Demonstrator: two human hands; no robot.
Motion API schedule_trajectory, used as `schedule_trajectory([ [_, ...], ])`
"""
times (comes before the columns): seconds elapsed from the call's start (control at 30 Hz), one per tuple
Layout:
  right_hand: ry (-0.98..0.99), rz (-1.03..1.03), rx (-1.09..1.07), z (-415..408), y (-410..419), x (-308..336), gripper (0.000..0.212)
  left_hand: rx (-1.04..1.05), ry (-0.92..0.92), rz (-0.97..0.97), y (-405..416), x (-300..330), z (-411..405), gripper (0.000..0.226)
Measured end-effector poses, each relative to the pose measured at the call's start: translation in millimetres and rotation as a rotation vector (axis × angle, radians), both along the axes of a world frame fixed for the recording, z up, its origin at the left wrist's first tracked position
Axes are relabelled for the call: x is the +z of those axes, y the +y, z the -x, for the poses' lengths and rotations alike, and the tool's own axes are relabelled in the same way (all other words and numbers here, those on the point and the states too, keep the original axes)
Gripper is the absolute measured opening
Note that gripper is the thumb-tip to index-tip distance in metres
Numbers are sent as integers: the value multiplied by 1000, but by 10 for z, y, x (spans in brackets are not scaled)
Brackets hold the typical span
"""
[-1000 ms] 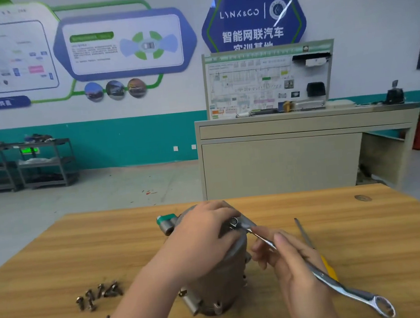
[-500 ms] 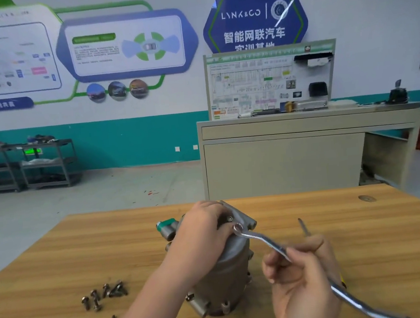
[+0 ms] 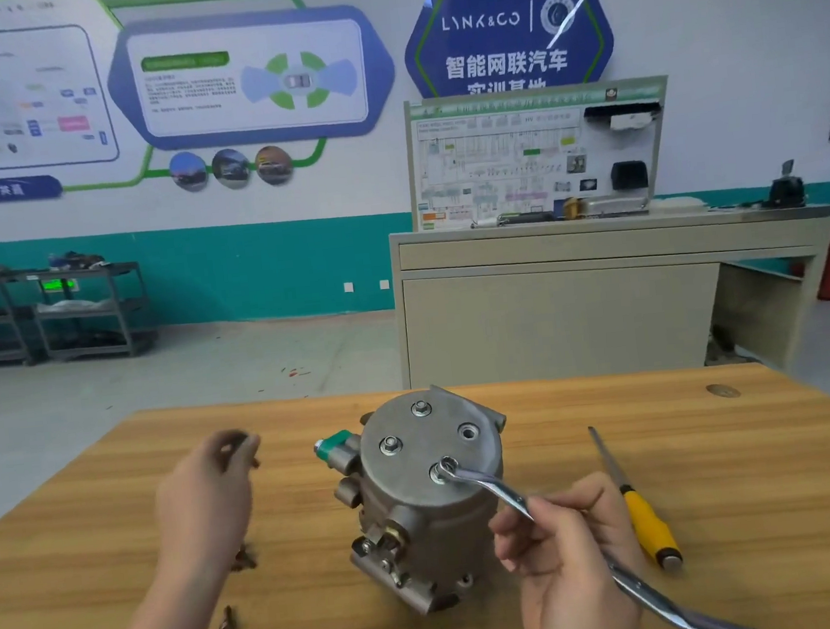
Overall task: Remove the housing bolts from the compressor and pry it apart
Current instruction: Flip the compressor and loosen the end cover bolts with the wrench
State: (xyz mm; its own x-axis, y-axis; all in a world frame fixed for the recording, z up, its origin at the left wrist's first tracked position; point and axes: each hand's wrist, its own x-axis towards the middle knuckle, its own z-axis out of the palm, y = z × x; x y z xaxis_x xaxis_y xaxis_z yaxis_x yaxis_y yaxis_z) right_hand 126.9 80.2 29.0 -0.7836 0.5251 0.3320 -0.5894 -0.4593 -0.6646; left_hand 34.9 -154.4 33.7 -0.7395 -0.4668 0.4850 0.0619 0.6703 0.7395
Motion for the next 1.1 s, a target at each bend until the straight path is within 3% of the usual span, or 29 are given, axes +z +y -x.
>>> schedule_trajectory([
  [0.1, -10, -36, 2, -31, -18, -1, 52, 138, -289, 132, -375, -425, 65, 22],
  [0.17, -28, -95, -43, -70, -73, 34, 41, 177, -414, 161, -519, -594, 87, 26],
  [0.27, -42, -226, -141, -142, -201, 72, 20, 234, -465, 201, -617, -715, 153, 30],
  [0.4, -54, -346, -226, -164, -347, 72, 16, 248, -569, 251, -701, -806, 274, 30],
  [0.57, -82, -339, -261, -151, -378, 75, 14, 209, -678, 335, -722, -888, 290, 35],
  [0.63, -80, -339, -290, -150, -400, 78, 13, 185, -561, 284, -673, -814, 250, 43],
  [0.67, -79, -335, -310, -151, -415, 75, 14, 129, -392, 187, -597, -743, 204, 47],
  [0.77, -83, -291, -376, -137, -467, 62, 14, -324, 94, -229, -153, -321, -48, 56],
  [0.83, -100, -259, -400, -113, -487, 51, 13, -645, 105, -257, 196, -43, -229, 55],
  [0.9, -117, -231, -399, -83, -487, 46, 10, -812, 1, -128, 435, 60, -320, 67],
  [1.0, -159, -209, -417, -57, -446, 40, 9, -889, -98, -83, 594, 100, -380, 92],
  [1.1, -139, -173, -432, -23, -383, 57, 13, -784, -93, 100, 734, 55, -450, 109],
])
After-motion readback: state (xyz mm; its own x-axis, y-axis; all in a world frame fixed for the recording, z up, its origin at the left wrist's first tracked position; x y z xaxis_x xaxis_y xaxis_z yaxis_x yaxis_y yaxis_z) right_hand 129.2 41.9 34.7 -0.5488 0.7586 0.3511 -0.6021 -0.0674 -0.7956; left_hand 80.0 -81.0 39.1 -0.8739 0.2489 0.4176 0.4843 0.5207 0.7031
